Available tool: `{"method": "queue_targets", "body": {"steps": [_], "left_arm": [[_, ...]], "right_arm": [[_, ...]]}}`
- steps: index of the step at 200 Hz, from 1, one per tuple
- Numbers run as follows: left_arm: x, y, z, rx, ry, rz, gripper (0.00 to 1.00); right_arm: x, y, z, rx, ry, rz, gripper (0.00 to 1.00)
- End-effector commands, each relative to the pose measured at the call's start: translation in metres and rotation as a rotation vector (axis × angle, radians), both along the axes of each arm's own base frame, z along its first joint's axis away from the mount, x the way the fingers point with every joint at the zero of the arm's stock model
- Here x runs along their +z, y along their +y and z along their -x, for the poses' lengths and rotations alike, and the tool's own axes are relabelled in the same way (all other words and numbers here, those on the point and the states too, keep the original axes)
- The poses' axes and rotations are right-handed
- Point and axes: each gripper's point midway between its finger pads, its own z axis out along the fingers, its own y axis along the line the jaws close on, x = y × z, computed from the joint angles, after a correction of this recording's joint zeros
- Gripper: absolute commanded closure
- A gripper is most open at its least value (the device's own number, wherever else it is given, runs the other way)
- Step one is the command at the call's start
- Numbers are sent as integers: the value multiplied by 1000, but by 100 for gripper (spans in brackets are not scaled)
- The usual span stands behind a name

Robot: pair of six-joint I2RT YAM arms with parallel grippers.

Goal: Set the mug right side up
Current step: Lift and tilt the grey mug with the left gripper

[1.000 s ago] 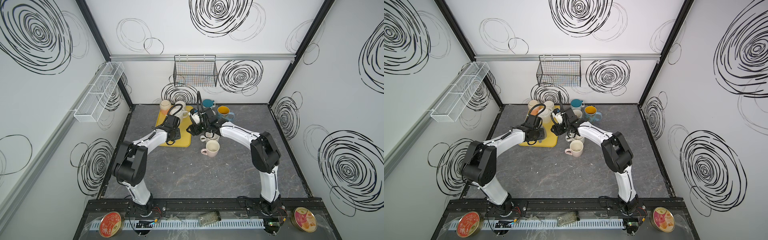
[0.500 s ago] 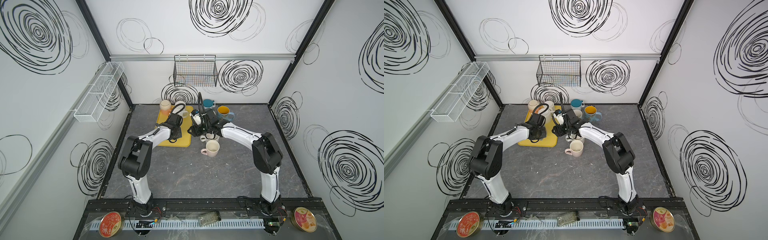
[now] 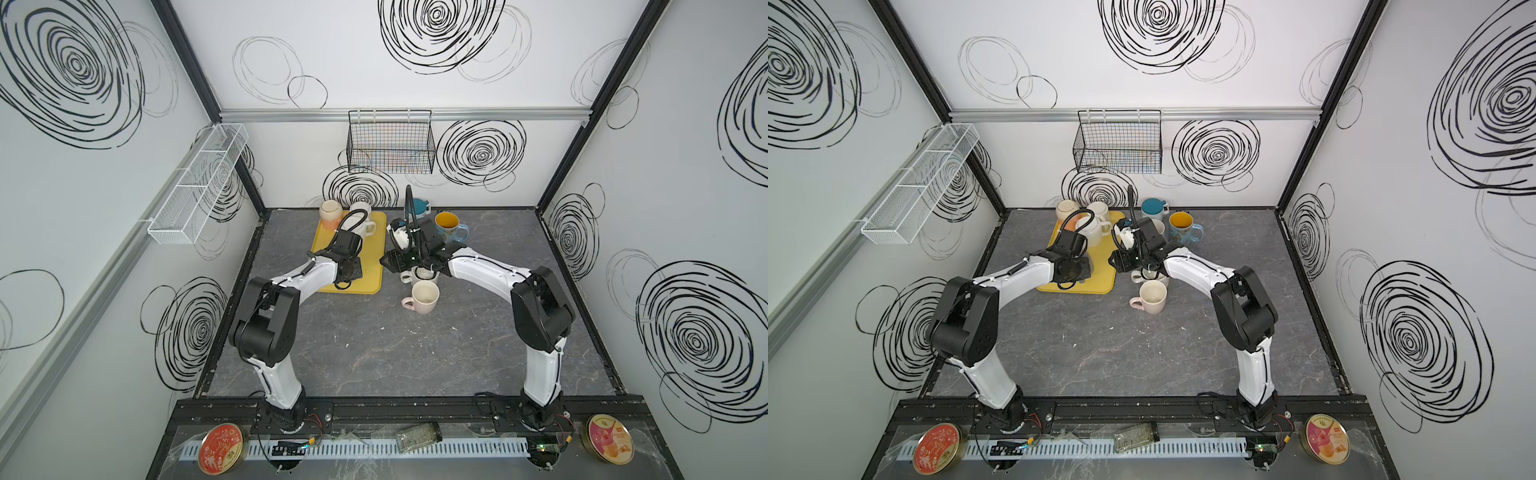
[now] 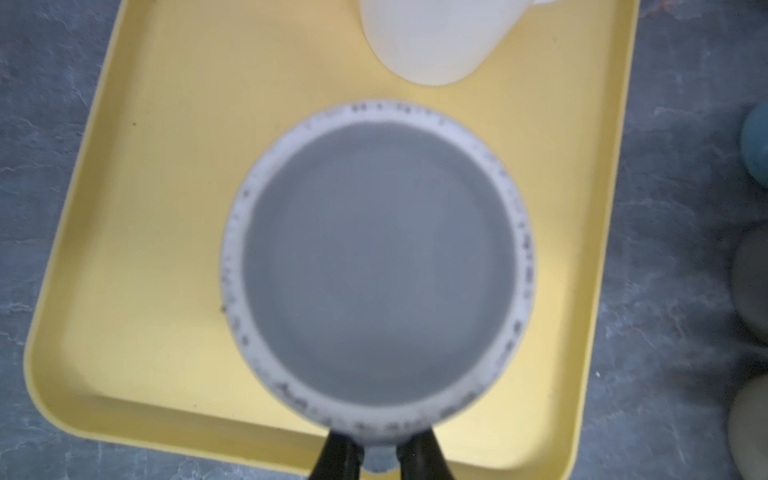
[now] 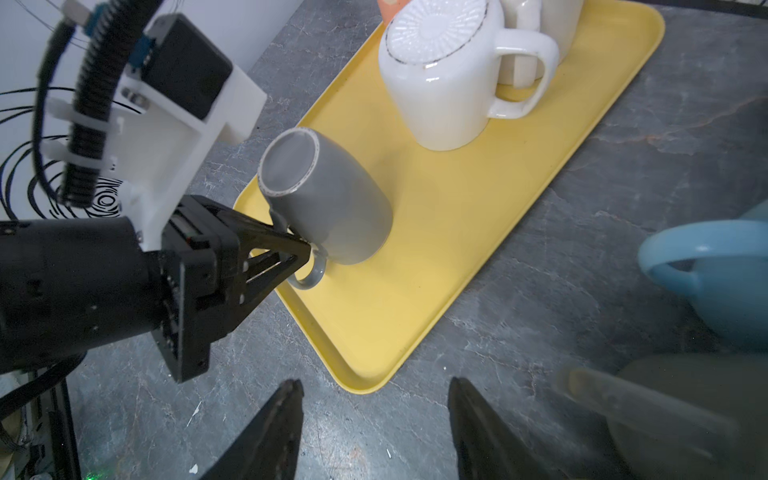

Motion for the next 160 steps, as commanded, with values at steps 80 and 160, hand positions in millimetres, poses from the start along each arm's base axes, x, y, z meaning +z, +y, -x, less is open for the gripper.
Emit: {"method": "queue_targets", "body": {"steps": [80, 160], "left_arm": [[107, -12, -19, -71, -403, 299, 100], [205, -9, 3, -105, -698, 481, 100]], "right_arm": [[79, -5, 4, -37, -97, -217, 42], [138, -1, 22, 24, -110, -439, 42]]}}
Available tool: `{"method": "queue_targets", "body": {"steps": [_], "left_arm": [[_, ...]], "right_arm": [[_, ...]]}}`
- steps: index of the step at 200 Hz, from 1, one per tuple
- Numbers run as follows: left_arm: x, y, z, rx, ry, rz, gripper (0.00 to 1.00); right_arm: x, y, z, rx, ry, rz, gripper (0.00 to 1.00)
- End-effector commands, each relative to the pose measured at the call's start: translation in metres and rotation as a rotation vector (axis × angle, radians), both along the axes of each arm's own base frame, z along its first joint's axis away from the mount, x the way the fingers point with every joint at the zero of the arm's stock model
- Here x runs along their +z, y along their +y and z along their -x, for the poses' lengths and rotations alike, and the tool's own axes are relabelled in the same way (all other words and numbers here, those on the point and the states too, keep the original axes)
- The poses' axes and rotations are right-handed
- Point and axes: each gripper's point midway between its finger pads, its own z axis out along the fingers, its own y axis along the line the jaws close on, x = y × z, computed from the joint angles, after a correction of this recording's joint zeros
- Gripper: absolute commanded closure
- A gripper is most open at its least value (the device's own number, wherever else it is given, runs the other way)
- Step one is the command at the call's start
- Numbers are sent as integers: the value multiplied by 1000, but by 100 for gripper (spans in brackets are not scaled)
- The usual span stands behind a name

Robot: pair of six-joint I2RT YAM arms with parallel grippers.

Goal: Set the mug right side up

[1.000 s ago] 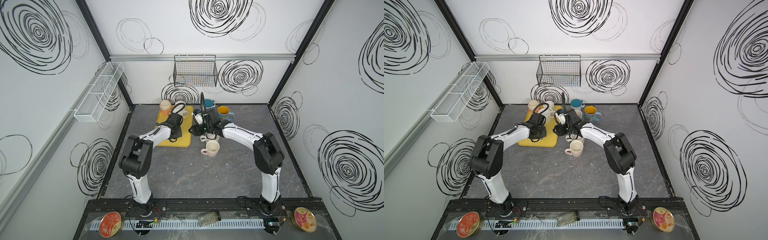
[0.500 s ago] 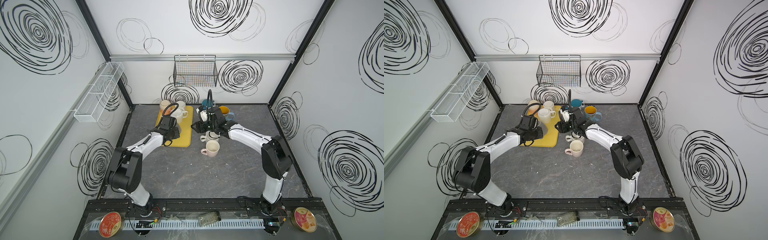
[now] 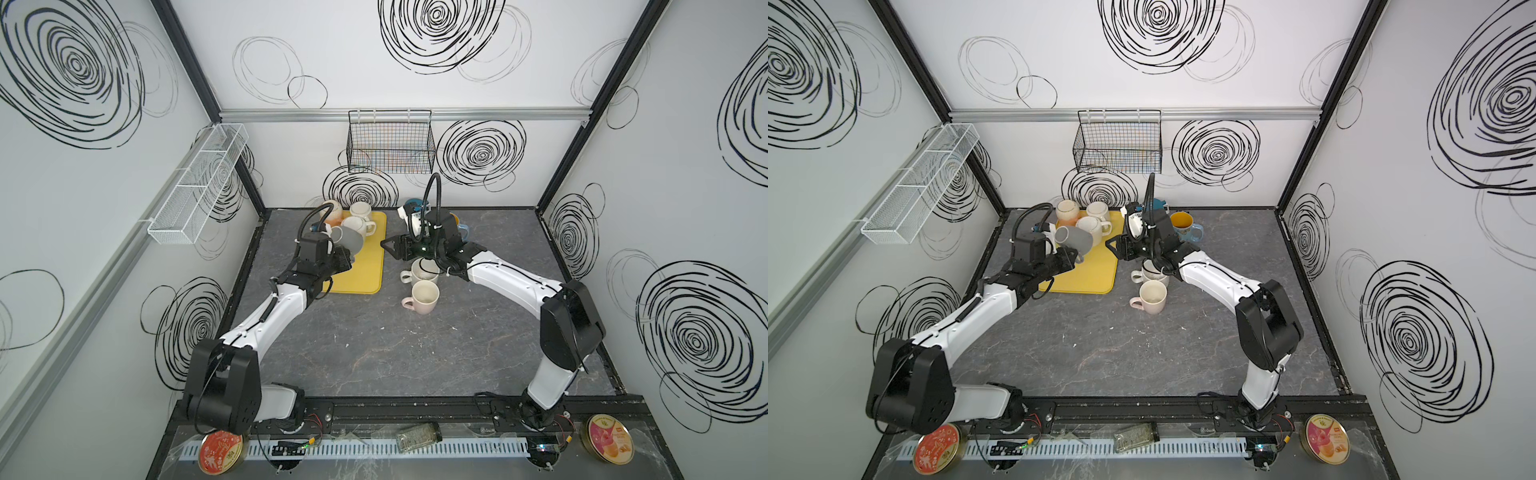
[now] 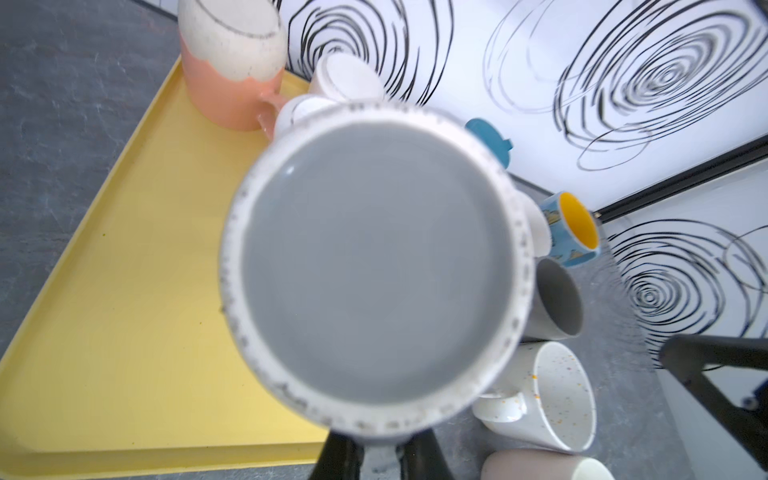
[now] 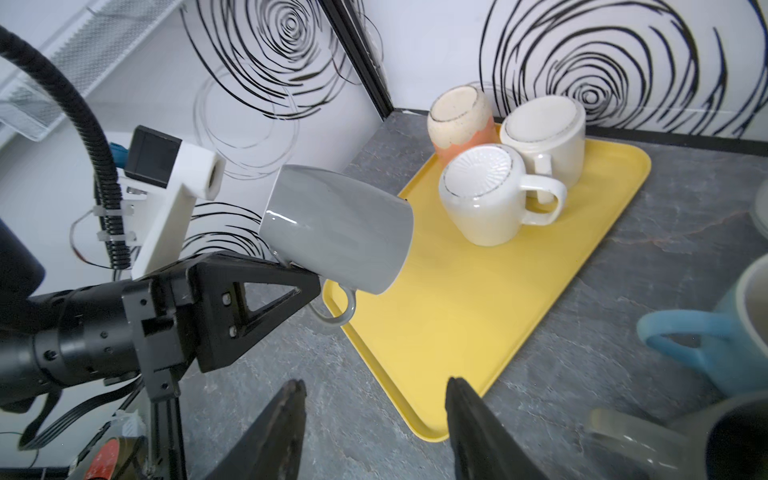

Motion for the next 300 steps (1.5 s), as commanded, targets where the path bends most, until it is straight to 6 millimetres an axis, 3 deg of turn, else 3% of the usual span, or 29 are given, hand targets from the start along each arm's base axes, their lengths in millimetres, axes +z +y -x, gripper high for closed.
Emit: {"method": "queue_targets", "body": {"steps": [1, 74, 81, 129, 221, 300], "left_arm": [[79, -5, -6, -21, -265, 115, 100], [172, -10, 39, -93, -572, 334, 100], [188, -11, 45, -110, -631, 356, 100], [232, -8, 82, -165, -829, 525, 100], [253, -15, 106, -249, -912, 666, 100], [263, -34, 118, -344, -925, 719, 100]], "right_arm": [[39, 0, 9, 37, -31, -140, 42], [84, 10, 29, 187, 9, -360, 42], [88, 11, 32, 202, 10, -381, 42], [116, 18, 47, 306, 34, -523, 42], [155, 39, 82, 457, -33, -594, 40], [175, 57, 91, 518, -63, -591, 41]]}}
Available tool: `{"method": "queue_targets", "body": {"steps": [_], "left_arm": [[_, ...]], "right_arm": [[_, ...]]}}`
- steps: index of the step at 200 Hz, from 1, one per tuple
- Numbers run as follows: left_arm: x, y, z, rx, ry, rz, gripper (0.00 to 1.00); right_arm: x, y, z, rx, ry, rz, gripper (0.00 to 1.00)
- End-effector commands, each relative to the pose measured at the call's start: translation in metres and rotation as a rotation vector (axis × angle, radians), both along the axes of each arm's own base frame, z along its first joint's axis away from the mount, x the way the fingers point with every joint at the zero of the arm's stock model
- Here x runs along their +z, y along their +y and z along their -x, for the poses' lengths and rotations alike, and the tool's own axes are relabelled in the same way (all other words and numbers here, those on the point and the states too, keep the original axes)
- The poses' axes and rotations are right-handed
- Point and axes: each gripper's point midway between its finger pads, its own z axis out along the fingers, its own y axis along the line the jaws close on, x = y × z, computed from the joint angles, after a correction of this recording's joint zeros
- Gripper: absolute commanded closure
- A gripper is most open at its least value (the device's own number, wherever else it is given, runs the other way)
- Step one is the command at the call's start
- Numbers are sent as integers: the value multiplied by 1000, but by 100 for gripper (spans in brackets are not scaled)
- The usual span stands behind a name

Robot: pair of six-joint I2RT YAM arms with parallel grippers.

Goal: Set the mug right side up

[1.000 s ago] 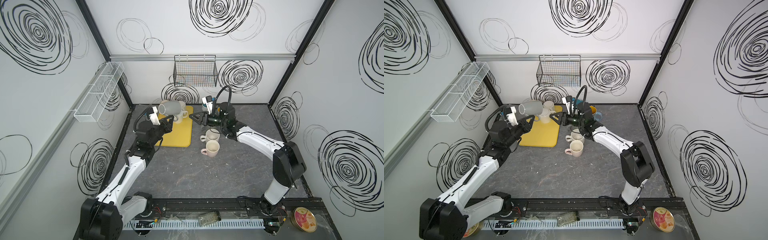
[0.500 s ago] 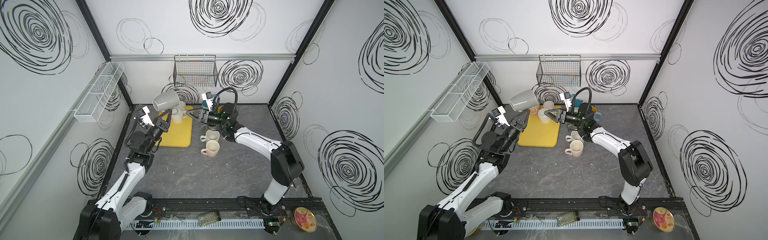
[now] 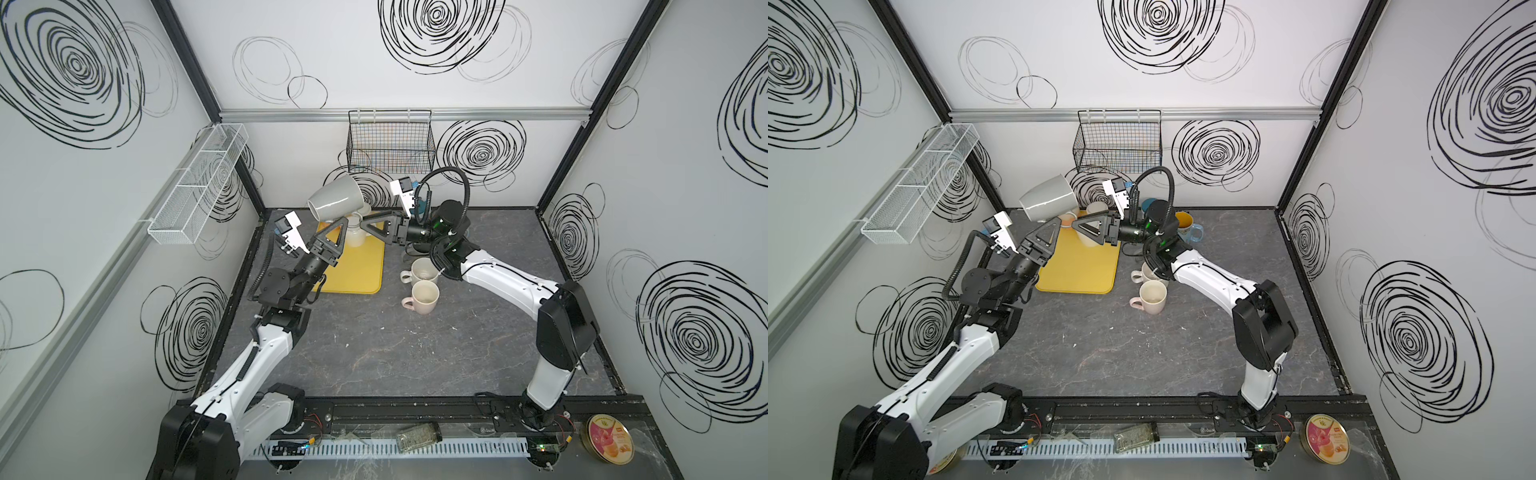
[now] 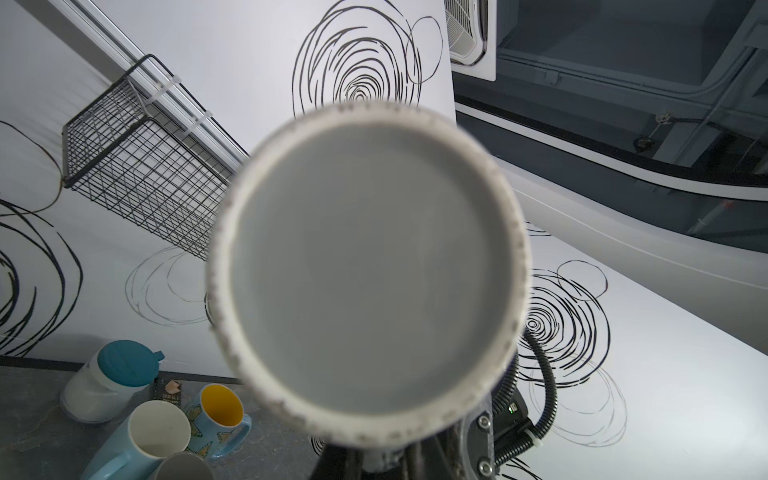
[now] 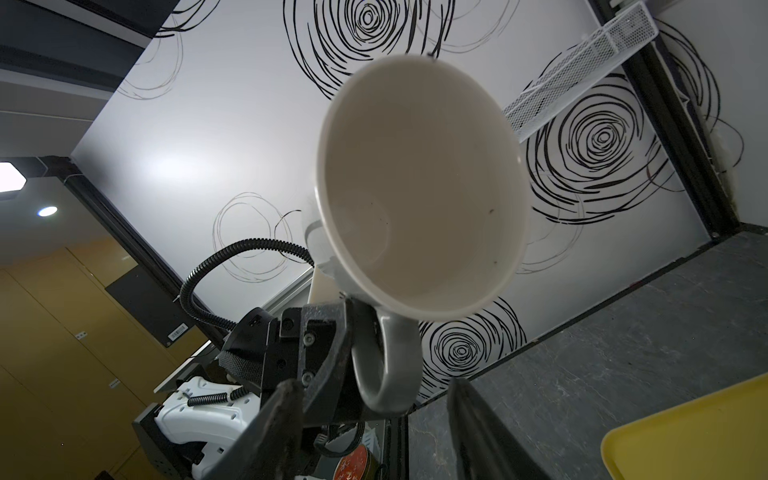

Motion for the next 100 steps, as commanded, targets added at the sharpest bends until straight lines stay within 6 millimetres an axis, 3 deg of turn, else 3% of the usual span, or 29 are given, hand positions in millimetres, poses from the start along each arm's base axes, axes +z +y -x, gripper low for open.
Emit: {"method": "queue_targets", "body": {"steps": [1, 52, 100], "left_arm": [[49, -2, 32, -47, -207, 51, 100], [47, -8, 32, -84, -202, 41, 100], [32, -13, 28, -110, -161, 26, 99]], "right_arm": [[14, 5, 7, 31, -47, -20, 41], [21, 9, 9, 74, -66, -35, 59], [18, 8, 5, 90, -85, -31, 98]]}}
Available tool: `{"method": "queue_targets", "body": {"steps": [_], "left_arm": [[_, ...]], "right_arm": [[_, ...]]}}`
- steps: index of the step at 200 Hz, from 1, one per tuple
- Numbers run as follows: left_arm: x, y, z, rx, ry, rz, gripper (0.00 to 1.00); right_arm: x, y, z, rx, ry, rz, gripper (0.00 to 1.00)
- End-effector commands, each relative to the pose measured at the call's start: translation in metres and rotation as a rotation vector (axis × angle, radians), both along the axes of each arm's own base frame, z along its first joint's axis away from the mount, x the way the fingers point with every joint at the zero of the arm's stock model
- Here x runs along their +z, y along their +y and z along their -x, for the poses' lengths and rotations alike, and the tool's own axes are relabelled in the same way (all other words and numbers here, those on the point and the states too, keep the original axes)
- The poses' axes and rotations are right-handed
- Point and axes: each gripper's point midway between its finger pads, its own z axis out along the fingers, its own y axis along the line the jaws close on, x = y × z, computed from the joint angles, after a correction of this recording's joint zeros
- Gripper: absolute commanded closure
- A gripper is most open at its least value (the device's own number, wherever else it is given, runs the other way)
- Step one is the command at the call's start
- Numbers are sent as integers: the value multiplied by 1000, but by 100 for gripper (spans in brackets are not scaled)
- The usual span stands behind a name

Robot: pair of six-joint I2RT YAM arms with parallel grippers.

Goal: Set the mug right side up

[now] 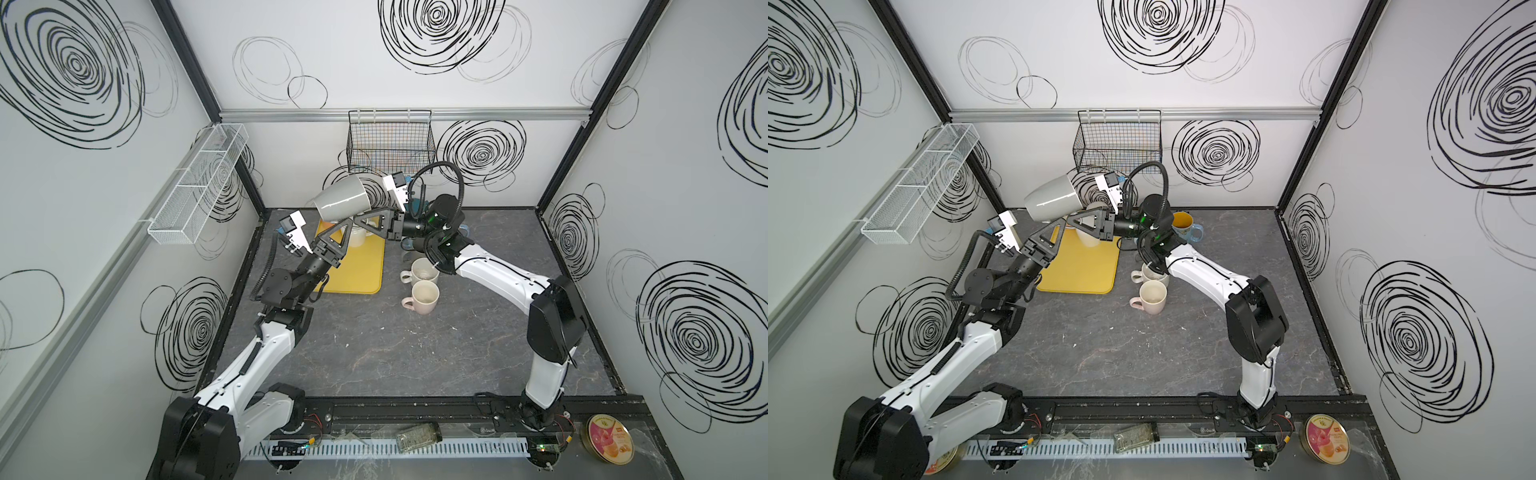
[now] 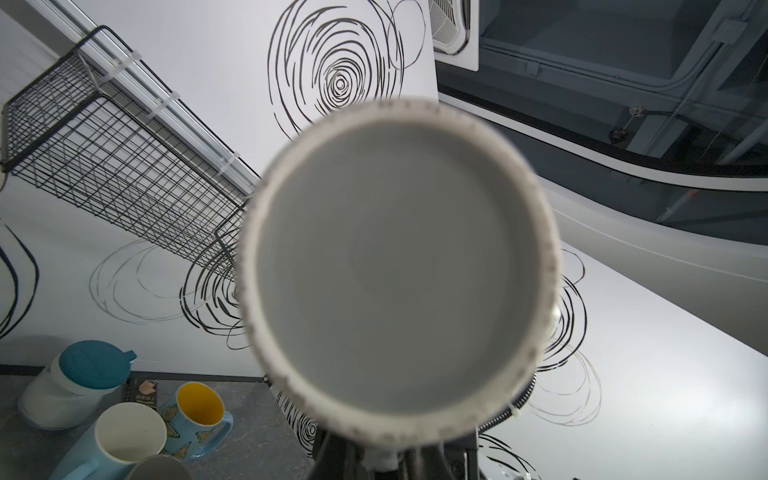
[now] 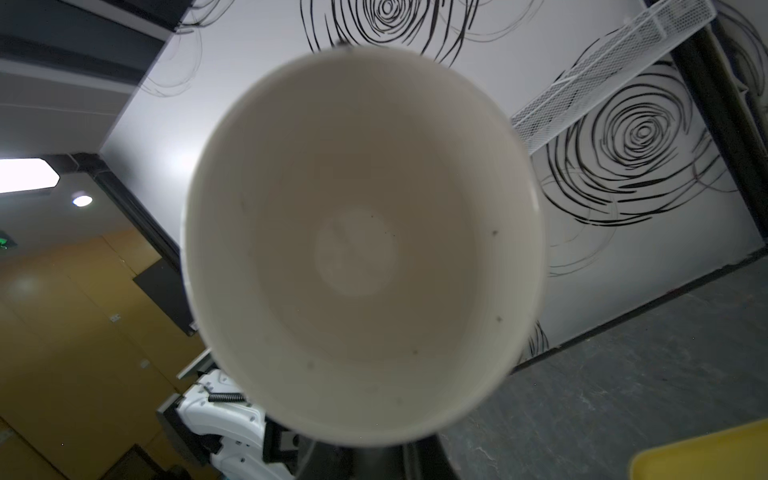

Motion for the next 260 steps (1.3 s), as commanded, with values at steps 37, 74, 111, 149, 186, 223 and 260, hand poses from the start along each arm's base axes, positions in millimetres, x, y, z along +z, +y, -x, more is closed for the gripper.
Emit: {"method": "queue_targets", "body": {"steps": [37, 74, 111, 149, 186, 223, 260], "left_arm": [[20, -2, 22, -41, -111, 0, 73], [9, -4, 21, -36, -85, -54, 60], [0, -4, 19, -26, -65, -101, 55], [-15, -4, 12, -11, -15, -139, 53], [-29, -6, -7, -7, 65, -204, 53], [-57, -4, -33, 30, 167, -278, 53], [-110, 0, -69, 55, 383, -355, 55]], "right_arm": [[6, -10, -8, -17, -96, -6, 100], [10, -28, -27, -90, -146, 13, 100], [10, -62, -49, -239, -239, 85, 100], [-3, -106, -64, -417, -360, 237, 100], [-33, -150, -78, -612, -502, 494, 100], [-55, -193, -90, -754, -562, 688, 100], [-75, -218, -91, -783, -736, 862, 100]]}}
